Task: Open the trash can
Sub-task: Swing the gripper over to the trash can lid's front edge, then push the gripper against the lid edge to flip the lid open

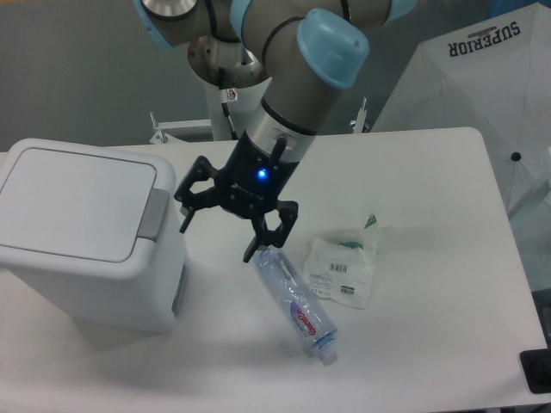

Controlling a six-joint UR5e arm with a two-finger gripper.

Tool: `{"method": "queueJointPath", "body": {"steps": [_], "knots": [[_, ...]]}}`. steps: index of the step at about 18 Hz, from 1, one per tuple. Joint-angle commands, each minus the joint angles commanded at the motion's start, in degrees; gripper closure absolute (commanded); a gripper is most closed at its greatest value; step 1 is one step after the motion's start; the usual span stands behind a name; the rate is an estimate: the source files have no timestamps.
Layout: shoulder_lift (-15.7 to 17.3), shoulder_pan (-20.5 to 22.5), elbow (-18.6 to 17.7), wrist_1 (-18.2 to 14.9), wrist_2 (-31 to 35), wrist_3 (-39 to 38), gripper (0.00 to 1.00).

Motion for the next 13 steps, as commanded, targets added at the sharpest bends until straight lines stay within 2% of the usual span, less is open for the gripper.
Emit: {"method": "queueJointPath", "body": {"steps": [9, 13], "knots": [[1.8, -0.4, -3.0, 0.4, 0.4, 0.5, 0.0], [1.7, -0.5, -3.2, 0.4, 0.5, 0.4, 0.0]]}}
